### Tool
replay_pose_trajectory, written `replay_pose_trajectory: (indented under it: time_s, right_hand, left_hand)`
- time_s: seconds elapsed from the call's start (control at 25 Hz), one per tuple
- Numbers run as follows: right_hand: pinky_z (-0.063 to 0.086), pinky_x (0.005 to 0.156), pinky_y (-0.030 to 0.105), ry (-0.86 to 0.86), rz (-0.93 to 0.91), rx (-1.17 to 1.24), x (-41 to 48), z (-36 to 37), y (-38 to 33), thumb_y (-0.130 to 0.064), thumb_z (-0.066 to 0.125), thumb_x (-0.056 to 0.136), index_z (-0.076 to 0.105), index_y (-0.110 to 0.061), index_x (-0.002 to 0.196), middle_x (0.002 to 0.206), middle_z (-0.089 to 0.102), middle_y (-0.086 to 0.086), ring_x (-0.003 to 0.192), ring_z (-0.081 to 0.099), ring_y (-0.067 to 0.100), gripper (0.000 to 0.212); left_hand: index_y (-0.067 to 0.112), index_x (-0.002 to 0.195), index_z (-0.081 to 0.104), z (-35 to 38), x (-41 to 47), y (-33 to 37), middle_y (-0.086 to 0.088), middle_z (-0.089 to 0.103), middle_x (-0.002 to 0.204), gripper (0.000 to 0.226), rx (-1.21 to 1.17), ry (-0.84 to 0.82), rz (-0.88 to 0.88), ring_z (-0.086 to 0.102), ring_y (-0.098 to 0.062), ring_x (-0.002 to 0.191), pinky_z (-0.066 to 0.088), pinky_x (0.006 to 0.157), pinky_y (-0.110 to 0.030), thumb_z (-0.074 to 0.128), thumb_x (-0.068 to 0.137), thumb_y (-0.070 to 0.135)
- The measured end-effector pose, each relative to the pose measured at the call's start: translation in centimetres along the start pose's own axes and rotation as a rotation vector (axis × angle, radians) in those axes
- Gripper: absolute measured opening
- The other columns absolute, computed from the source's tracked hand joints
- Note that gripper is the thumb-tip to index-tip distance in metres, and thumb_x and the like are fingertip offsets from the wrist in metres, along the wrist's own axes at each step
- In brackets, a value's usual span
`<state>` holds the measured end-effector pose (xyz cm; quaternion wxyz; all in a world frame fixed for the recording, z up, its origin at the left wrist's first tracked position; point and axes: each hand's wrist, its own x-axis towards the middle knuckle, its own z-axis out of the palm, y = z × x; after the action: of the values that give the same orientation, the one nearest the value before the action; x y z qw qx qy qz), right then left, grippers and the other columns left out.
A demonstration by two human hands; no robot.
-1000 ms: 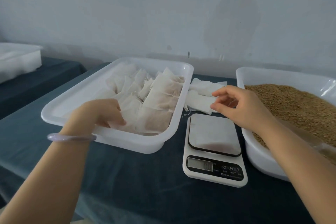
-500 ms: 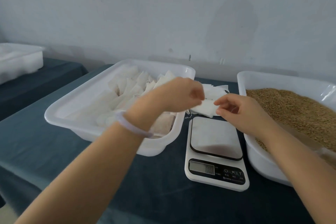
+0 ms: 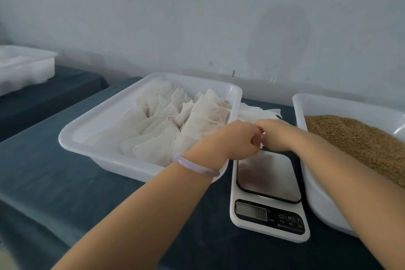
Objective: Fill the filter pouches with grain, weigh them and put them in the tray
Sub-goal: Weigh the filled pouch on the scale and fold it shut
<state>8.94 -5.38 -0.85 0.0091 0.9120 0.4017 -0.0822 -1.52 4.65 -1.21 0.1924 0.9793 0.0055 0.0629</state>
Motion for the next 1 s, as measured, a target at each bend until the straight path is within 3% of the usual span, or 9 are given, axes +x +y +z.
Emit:
replay_pose_trajectory:
  time_s: [0.12,0.2,0.48,0.6,0.68,0.8,0.88,0.96,1.0]
  right_hand:
    - [0.039,0.093,0.034,-0.185,-0.028,-0.243,1.6,1.3,0.0,-0.014,0.038,0.092,0.048,-0.021,0.128,0.129,0.050,0.006,0.116,0.044,0.030,0.039]
    - [0.039,0.096,0.034,-0.266,-0.023,-0.232,1.8,2.1,0.4,-0.011,0.034,0.092,0.048,-0.015,0.129,0.130,0.051,0.009,0.117,0.047,0.030,0.039]
    - [0.032,0.106,0.041,-0.270,0.014,-0.186,2.2,2.3,0.4,-0.017,0.033,0.096,0.044,-0.013,0.132,0.145,0.035,0.012,0.127,0.038,0.034,0.038]
    - [0.035,0.083,0.031,-0.228,-0.004,-0.038,2.1,2.2,0.4,-0.008,0.036,0.092,0.049,-0.016,0.085,0.104,0.052,0.006,0.094,0.042,0.022,0.017]
    - [0.034,0.078,0.030,-0.219,0.040,0.021,2.1,2.0,0.4,-0.006,0.042,0.091,0.053,-0.017,0.089,0.101,0.055,0.006,0.089,0.040,0.020,0.015]
    - [0.039,0.084,0.033,-0.263,0.155,0.005,2.6,2.3,0.6,-0.010,0.051,0.091,0.056,-0.009,0.123,0.125,0.057,0.013,0.090,0.043,0.019,0.032]
    - [0.041,0.082,0.031,-0.245,0.155,0.034,2.5,2.3,0.6,-0.009,0.050,0.091,0.059,-0.009,0.114,0.110,0.059,0.011,0.086,0.045,0.021,0.024]
    - [0.037,0.069,0.023,-0.197,0.126,0.032,2.1,2.3,0.5,-0.008,0.043,0.093,0.054,-0.013,0.085,0.084,0.048,0.005,0.079,0.043,0.022,0.014]
    - [0.033,0.065,0.023,-0.170,0.123,0.027,1.9,2.1,0.3,-0.009,0.040,0.094,0.049,-0.012,0.081,0.082,0.045,0.003,0.081,0.041,0.022,0.016]
  left_hand:
    - [0.015,0.099,0.069,0.0,-0.3,-0.3,-0.004,0.068,0.098,0.020,-0.061,0.009,0.002,0.058,-0.021,0.091,0.040,0.074,-0.024,0.054,0.087,0.017]
    - [0.015,0.099,0.070,-0.2,-0.3,-0.4,-0.002,0.068,0.099,0.019,-0.092,0.010,-0.007,0.059,-0.020,0.093,0.045,0.079,-0.026,0.057,0.086,0.019]
    - [0.017,0.095,0.070,-0.3,-0.5,-0.1,0.000,0.069,0.097,0.015,-0.099,-0.011,-0.026,0.060,-0.018,0.094,0.048,0.087,-0.030,0.058,0.085,0.019]
    - [0.018,0.093,0.069,-0.5,-0.4,-0.1,0.002,0.069,0.096,0.014,-0.117,-0.020,-0.034,0.060,-0.017,0.095,0.047,0.086,-0.028,0.057,0.086,0.020]
    - [0.019,0.092,0.070,-0.5,-0.5,0.0,0.003,0.070,0.095,0.014,-0.122,-0.020,-0.040,0.060,-0.016,0.094,0.046,0.085,-0.026,0.057,0.087,0.020]
    - [0.019,0.092,0.069,-0.4,-0.6,0.1,0.004,0.070,0.093,0.013,-0.127,-0.030,-0.041,0.061,-0.016,0.093,0.046,0.085,-0.026,0.057,0.088,0.022]
    - [0.020,0.089,0.068,-0.5,-0.6,0.1,0.008,0.068,0.085,0.012,-0.137,-0.030,-0.038,0.061,-0.015,0.092,0.046,0.084,-0.025,0.057,0.087,0.020]
    - [0.023,0.084,0.066,-0.6,-0.6,0.1,0.015,0.061,0.076,0.010,-0.145,-0.032,-0.033,0.061,-0.015,0.093,0.044,0.083,-0.022,0.057,0.087,0.018]
    - [0.025,0.082,0.064,-0.5,-0.7,0.2,0.015,0.061,0.077,0.011,-0.142,-0.032,-0.031,0.061,-0.015,0.093,0.044,0.084,-0.023,0.058,0.087,0.018]
